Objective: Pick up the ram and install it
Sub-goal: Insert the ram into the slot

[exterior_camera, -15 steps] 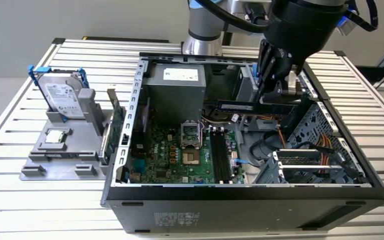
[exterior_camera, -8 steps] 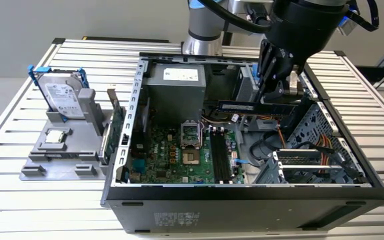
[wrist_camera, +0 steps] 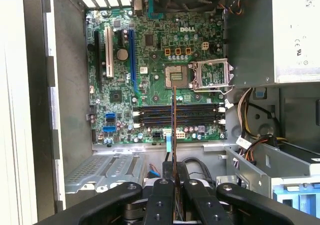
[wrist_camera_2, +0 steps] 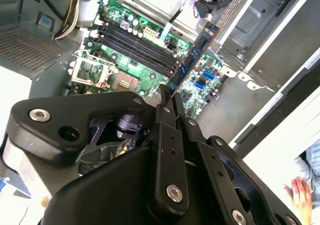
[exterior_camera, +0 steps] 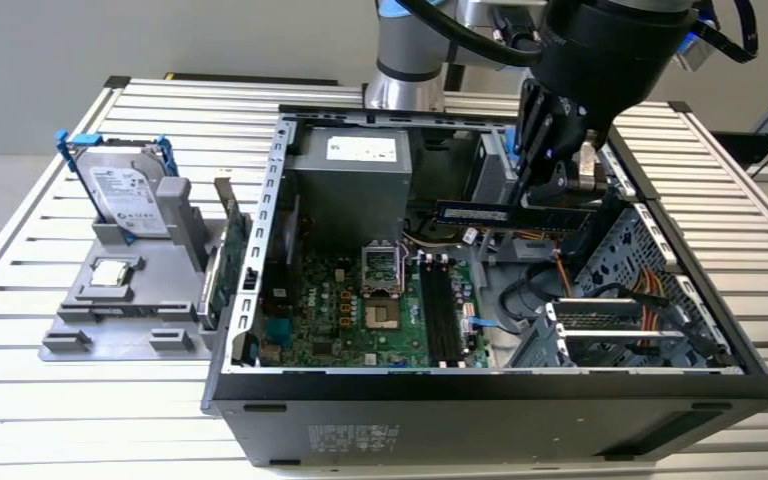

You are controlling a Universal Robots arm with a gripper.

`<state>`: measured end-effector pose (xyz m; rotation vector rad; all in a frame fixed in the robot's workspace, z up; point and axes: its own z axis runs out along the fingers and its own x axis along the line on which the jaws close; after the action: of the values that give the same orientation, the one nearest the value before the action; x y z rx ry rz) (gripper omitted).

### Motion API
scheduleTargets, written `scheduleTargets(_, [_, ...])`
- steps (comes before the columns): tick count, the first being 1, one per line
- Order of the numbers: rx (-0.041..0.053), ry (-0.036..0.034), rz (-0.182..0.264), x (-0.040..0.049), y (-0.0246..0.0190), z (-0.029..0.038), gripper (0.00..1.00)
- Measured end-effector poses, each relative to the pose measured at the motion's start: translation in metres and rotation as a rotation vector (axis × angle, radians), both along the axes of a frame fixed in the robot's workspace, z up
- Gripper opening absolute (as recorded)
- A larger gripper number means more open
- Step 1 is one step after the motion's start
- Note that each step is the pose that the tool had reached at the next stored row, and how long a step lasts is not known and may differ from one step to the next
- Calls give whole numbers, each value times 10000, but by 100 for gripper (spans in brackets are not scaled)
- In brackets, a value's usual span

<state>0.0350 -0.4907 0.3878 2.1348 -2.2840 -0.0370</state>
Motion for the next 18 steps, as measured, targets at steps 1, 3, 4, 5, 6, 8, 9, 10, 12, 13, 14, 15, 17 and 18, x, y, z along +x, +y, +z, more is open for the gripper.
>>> scheduleTargets(1, [-1,0,0,0,0,0,0])
scheduleTargets(3, [0,0,-11,0,0,0,0])
scheduleTargets(4, [0,0,-25,0,0,0,0])
scheduleTargets(5, [-1,0,-53,0,0,0,0])
scheduleTargets(6, [0,0,-82,0,0,0,0])
scheduleTargets(8, [-1,0,-154,0,0,0,0])
scheduleTargets(9, [-1,0,-191,0,0,0,0])
scheduleTargets(10, [0,0,-228,0,0,0,0])
scheduleTargets(12, [0,0,-310,0,0,0,0])
scheduleTargets(13, [0,0,-354,0,0,0,0])
scheduleTargets(14, [-1,0,-408,0,0,0,0])
scheduleTargets(15, [0,-1,-457,0,0,0,0])
scheduleTargets(17, [0,0,-560,-1,0,0,0])
scheduleTargets(18, [0,0,-610,-1,0,0,0])
